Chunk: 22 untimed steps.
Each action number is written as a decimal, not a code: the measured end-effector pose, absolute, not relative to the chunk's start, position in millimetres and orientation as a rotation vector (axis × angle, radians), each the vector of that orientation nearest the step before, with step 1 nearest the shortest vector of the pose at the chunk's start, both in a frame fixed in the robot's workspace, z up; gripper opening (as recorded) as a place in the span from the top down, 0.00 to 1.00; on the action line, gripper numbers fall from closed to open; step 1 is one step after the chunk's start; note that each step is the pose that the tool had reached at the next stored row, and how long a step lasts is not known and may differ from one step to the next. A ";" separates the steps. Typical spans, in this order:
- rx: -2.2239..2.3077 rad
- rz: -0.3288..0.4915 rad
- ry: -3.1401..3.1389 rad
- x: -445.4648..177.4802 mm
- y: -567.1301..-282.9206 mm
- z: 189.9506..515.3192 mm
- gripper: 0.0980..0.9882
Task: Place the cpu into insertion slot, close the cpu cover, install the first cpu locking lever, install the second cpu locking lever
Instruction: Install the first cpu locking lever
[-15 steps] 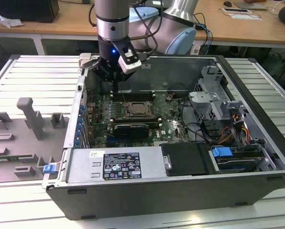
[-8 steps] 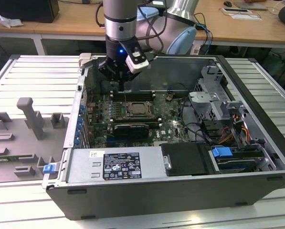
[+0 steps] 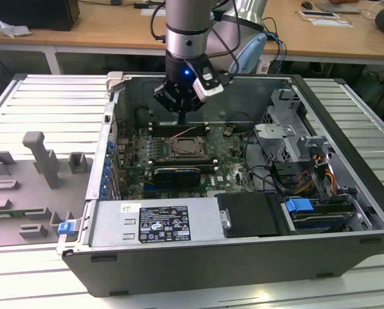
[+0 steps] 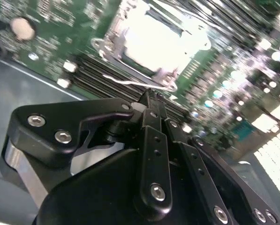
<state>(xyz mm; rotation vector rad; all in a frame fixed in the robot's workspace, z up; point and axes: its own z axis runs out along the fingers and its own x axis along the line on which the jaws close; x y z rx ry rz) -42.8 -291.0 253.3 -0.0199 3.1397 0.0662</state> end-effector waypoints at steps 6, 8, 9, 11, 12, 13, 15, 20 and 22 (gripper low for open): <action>-0.019 0.154 3.136 -42.5 -292.2 250.1 0.99; -0.020 0.167 3.134 -42.4 -292.4 248.2 0.99; -0.020 0.167 3.132 -42.5 -292.4 247.3 0.99; -0.023 0.166 3.130 -41.8 -292.4 245.1 0.99; -0.027 0.166 3.129 -41.3 -292.4 244.0 0.99; -0.036 0.166 3.129 -39.7 -292.4 241.3 0.99; -0.043 0.166 3.129 -36.3 -292.1 238.3 0.99; -0.125 0.166 3.130 -34.7 -291.8 233.6 0.99; -0.128 0.166 3.130 -32.9 -290.6 231.8 0.99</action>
